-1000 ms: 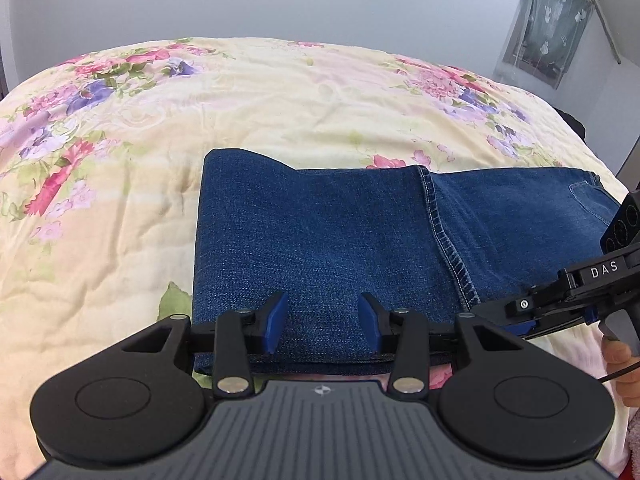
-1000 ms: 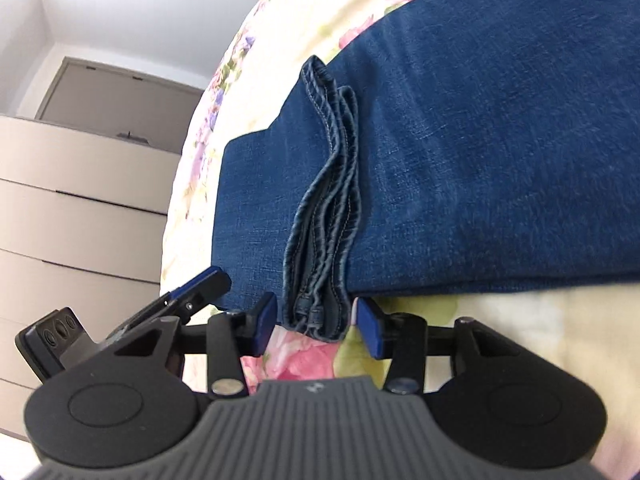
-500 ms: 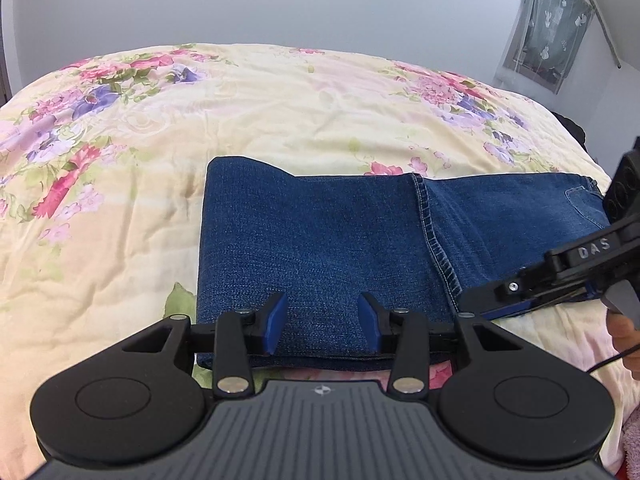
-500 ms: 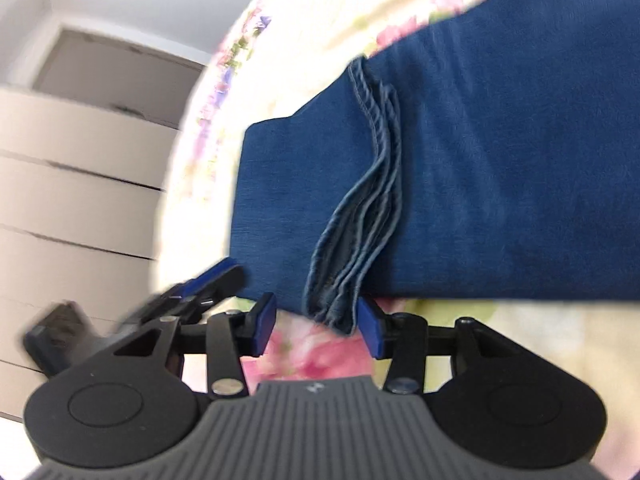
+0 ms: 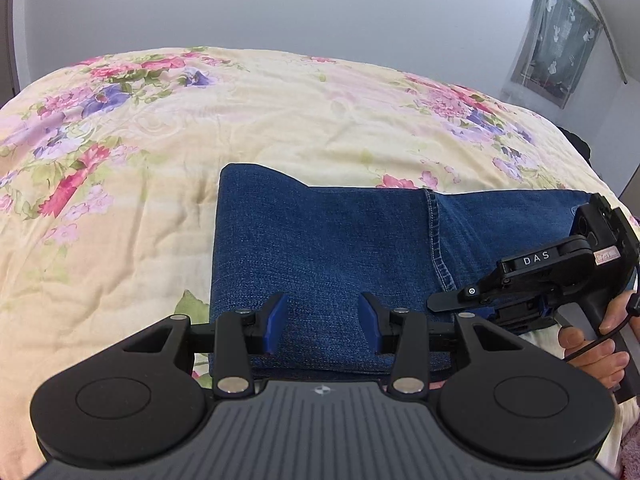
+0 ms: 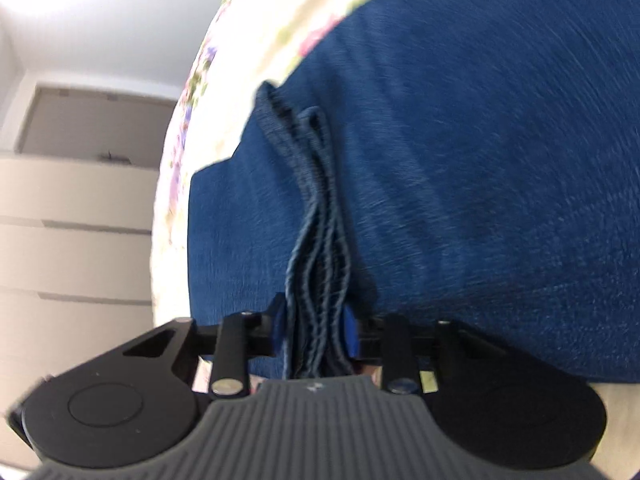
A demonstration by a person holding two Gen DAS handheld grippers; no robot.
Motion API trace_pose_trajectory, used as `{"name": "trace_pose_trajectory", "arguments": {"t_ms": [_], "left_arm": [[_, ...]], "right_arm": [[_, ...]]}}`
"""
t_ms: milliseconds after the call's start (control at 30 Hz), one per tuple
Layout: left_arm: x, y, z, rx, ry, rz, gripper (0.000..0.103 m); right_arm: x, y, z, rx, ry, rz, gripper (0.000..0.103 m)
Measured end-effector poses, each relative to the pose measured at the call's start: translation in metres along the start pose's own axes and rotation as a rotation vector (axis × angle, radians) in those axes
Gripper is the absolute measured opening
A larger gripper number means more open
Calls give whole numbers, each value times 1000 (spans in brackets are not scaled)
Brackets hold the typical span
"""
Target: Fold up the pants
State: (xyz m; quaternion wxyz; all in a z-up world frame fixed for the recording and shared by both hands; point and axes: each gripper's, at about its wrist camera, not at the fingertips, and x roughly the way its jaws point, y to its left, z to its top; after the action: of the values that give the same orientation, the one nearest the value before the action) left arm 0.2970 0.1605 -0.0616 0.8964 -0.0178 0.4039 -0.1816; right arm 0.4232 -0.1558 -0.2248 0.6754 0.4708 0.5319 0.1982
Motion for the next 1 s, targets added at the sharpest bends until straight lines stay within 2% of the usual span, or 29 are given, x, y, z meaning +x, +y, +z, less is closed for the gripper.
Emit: {"name": "trace_pose_trajectory", "arguments": {"t_ms": [67, 167, 300, 400, 600, 733, 833, 933, 1000], "left_arm": [[1, 1, 0, -11, 3, 1, 49], [-4, 0, 2, -9, -3, 5, 49], [-15, -4, 6, -2, -22, 42, 49], [-30, -7, 14, -18, -51, 87, 49], [-76, -11, 31, -75, -145, 159, 49], [-95, -16, 41, -102, -165, 169, 49], [-95, -25, 47, -115, -168, 151, 49], [-85, -44, 52, -124, -159, 112, 49], [-73, -59, 56, -114, -149, 87, 49]], "right_arm": [[1, -1, 0, -12, -4, 6, 12], [-5, 6, -5, -44, -16, 3, 11], [-6, 48, -11, -179, -57, -70, 6], [-19, 100, -12, -284, -101, -91, 5], [-63, 232, -15, -527, -187, -127, 5], [-119, 310, -15, -660, -272, -133, 5], [-182, 351, -13, -748, -364, -183, 5], [-253, 366, -1, -789, -462, -252, 4], [-302, 360, 10, -783, -516, -305, 5]]}}
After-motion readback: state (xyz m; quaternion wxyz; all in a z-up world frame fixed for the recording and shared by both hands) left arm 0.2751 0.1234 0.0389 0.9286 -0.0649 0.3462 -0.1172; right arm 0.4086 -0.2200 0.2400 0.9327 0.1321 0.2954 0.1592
